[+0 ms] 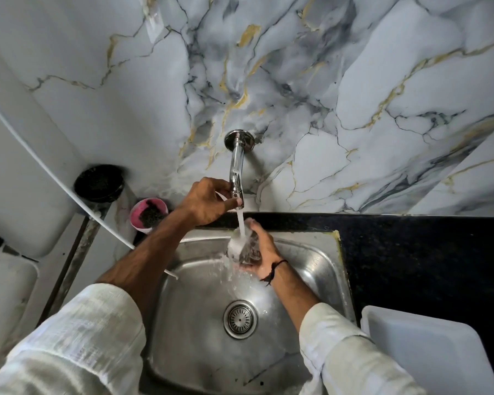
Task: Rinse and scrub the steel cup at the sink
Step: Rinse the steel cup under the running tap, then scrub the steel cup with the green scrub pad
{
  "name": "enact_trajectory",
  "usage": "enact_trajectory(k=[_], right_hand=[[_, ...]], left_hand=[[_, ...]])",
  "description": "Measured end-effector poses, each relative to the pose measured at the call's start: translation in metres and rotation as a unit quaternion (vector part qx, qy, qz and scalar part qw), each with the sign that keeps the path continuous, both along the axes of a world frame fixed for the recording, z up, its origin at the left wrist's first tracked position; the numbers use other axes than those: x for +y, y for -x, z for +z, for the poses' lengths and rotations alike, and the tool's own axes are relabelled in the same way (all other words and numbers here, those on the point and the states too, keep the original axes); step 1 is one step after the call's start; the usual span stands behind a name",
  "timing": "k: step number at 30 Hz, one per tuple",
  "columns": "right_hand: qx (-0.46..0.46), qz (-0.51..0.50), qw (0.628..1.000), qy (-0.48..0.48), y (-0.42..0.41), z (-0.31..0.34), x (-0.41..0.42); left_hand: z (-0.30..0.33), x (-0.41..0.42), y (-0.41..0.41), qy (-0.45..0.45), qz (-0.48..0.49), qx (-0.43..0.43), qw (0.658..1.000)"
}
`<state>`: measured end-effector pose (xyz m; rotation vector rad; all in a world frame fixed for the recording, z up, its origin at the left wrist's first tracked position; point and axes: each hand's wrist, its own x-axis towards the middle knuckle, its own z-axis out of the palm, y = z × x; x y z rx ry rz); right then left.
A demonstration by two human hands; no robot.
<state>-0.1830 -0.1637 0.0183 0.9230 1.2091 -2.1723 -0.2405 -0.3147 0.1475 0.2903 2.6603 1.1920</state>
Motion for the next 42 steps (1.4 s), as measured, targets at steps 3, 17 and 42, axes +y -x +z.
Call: enact_trajectory(k=[3,17,42], right_hand=[[0.015,-0.043,0.999,-0.018,0.007,0.016,-0.012],[0.110,0.106,0.971,-0.183,-0.028,0.001,0.002],[0.212,-0.105,0.927,-0.290,-0.134,0.078,0.138]], left_hand=[[-0.002,-0.001,0.001,-0.007,0.001,0.000,1.000],[0.002,0.016,-0.010,0.117,0.091,0.072,0.986],[-0.054,0.102,-0.155,-0.327,-0.048,-0.237,0.913]])
